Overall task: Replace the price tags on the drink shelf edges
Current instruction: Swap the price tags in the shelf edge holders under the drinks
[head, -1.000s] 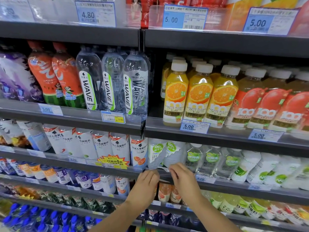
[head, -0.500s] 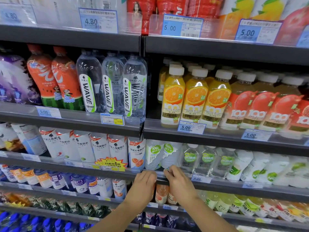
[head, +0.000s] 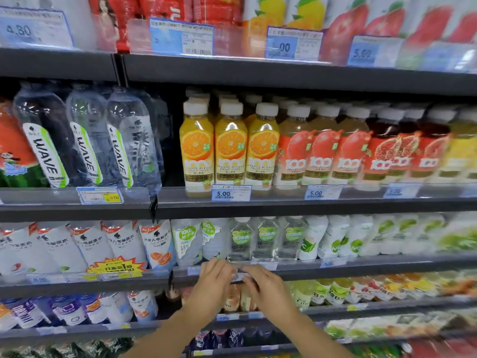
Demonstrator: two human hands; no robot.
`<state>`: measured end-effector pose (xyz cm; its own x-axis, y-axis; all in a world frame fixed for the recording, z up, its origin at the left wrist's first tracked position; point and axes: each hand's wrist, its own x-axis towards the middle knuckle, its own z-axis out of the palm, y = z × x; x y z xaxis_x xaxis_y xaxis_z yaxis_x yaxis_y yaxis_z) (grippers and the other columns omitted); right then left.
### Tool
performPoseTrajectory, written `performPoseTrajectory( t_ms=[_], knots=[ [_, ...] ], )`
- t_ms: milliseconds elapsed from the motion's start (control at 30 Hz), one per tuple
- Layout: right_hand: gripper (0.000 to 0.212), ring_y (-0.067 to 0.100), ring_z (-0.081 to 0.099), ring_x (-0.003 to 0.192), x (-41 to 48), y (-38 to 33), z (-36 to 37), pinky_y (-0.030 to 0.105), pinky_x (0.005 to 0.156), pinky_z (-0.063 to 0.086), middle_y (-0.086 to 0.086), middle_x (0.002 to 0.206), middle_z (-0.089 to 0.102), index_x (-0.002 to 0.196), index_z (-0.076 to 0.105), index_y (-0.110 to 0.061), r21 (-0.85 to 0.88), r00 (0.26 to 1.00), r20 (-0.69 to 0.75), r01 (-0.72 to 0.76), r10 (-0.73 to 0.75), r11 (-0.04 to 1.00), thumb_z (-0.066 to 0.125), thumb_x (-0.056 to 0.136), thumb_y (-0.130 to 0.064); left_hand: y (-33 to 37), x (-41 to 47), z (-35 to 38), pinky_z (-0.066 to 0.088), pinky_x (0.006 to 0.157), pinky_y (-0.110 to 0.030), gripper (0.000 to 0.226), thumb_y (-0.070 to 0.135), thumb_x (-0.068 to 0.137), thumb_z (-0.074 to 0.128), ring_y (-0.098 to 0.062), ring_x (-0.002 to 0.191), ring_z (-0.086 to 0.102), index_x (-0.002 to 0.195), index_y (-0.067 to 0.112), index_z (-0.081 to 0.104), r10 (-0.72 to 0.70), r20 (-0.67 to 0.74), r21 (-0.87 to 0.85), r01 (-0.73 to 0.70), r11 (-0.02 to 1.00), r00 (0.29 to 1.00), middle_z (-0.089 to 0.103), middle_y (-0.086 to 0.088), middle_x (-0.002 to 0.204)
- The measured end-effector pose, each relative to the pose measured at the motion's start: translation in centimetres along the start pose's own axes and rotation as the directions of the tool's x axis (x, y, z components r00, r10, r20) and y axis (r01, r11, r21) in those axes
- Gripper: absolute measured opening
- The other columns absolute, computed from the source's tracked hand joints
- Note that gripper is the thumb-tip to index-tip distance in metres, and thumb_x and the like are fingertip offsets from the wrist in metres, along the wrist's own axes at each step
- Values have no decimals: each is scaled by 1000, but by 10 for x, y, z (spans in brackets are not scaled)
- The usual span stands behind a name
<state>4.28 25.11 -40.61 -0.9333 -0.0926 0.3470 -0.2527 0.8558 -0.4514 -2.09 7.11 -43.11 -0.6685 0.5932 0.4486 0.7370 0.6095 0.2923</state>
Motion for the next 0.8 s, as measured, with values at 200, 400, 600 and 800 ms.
performPoseTrajectory(
  t_ms=[200, 400, 600, 800],
  knots=[
    [27, 16, 62, 79, -43, 77, -67, 32, 61, 51, -5, 90, 62, 107, 63, -27, -71, 999, -39, 9, -12, 997, 38, 98, -33, 80, 52, 33, 33, 78, -28, 38, 0, 80, 73, -9, 90, 40, 104, 23, 54, 166, -6, -5, -166, 986, 986, 49, 11, 96],
    [22, 18, 59, 82, -114, 195, -174, 35, 60, 50, -2, 91, 61, 101, 64, -23, -184, 992, -114, -80, 60, 980, 43, 95, -23, 218, 132, 117, 31, 78, -24, 6, 25, 99, 51, -11, 85, 45, 96, 28, 54, 266, -45, -52, -268, 962, 963, 53, 11, 90],
    [41, 16, 55, 78, -199, 311, -287, 29, 53, 45, -5, 84, 62, 108, 63, -33, -283, 971, -123, -233, 206, 930, 59, 76, -7, 373, 203, 191, 30, 74, -26, 15, 32, 100, 43, -9, 81, 48, 94, 31, 57, 385, -27, -102, -385, 917, 923, 56, 14, 84],
    [20, 19, 45, 65, -259, 394, -358, 31, 46, 39, -5, 67, 39, 80, 52, -25, -312, 919, -171, -392, 355, 866, 53, 76, -6, 481, 262, 252, 29, 72, -24, 23, 37, 101, 39, -7, 80, 48, 89, 32, 58, 455, 27, -145, -447, 883, 890, 57, 16, 84]
  ],
)
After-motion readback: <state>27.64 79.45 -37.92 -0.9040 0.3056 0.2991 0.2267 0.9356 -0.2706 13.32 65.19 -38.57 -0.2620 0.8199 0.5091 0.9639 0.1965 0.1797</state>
